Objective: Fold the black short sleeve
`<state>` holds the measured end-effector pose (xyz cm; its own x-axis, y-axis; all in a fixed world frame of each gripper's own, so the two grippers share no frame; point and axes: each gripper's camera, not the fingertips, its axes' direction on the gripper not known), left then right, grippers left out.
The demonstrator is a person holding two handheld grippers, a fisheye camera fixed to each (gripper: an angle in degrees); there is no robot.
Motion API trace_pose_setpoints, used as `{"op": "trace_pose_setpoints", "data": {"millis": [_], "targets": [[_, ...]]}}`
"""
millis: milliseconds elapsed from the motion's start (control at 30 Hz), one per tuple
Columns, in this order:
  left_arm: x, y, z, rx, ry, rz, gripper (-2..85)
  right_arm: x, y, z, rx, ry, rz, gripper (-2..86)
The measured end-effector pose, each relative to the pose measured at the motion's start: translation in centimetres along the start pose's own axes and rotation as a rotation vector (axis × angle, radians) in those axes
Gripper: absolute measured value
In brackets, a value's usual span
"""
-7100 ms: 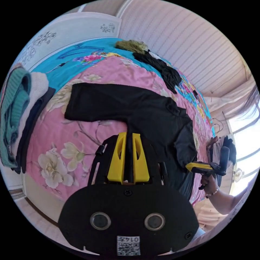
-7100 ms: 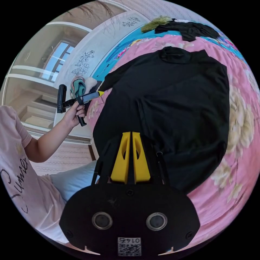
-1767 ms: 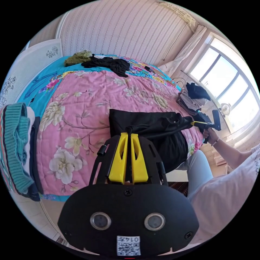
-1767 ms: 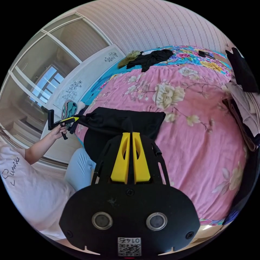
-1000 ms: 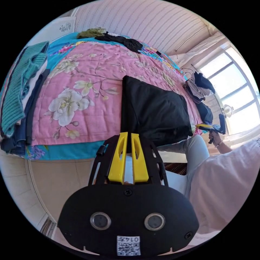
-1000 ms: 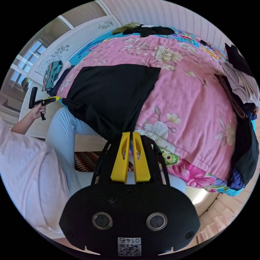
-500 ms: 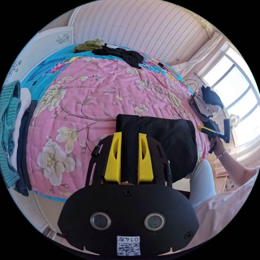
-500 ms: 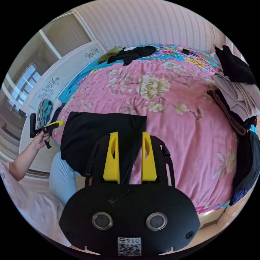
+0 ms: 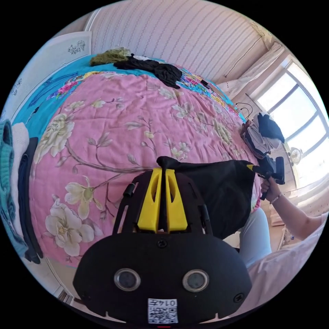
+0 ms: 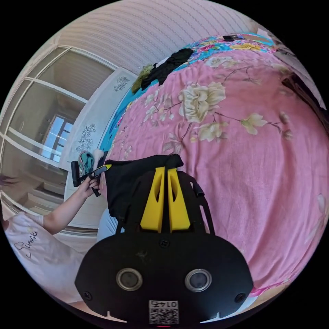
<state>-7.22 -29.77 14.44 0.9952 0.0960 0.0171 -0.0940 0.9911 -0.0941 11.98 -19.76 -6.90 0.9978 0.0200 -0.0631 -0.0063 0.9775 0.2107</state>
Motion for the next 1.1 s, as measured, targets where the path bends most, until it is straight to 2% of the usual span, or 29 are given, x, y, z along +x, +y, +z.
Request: {"op": "trace_pose_setpoints", "data": {"millis": [200,367,500,567,700,767,900,1033,1100], "targets": [[0.6,-3.7,-1.5,0.087,-0.012,-0.001,-0.9,-1.9,-3.1,-3.0,0.074,0.015,-0.075,0.3],[1.3,-7.9,1.4,0.056,-0.058,-0.006,-0.6,-2.9,-8.7,-1.0,0.012,0.098,-0.058,0.4],[0.3,-8.3,3.7,-0.016,-0.111,-0.112,0.3,-3.2,-10.9,1.4,-0.035,0.168,0.023,0.6],[0.3,-7.3,3.5,-0.01,-0.121,-0.11,0.9,-4.0,-10.7,1.8,-0.043,0.252,0.028,0.7],[2.4,-2.6,2.1,-0.013,-0.075,0.017,2.9,-6.5,-7.7,1.5,-0.056,0.25,-0.091,0.8],[4.1,0.2,1.7,-0.023,-0.068,0.077,2.9,-8.5,-4.2,1.8,-0.113,0.264,-0.157,0.9],[8.5,6.4,3.0,-0.073,0.055,0.09,2.9,-10.6,1.6,3.9,-0.234,0.309,-0.165,1.1],[12.5,10.2,7.1,-0.205,-0.069,0.175,1.7,-12.4,5.4,6.7,-0.295,0.386,-0.168,1.2],[12.9,11.8,8.0,-0.153,-0.104,0.172,0.1,-13.2,5.6,6.9,-0.255,0.389,-0.186,1.1]]}}
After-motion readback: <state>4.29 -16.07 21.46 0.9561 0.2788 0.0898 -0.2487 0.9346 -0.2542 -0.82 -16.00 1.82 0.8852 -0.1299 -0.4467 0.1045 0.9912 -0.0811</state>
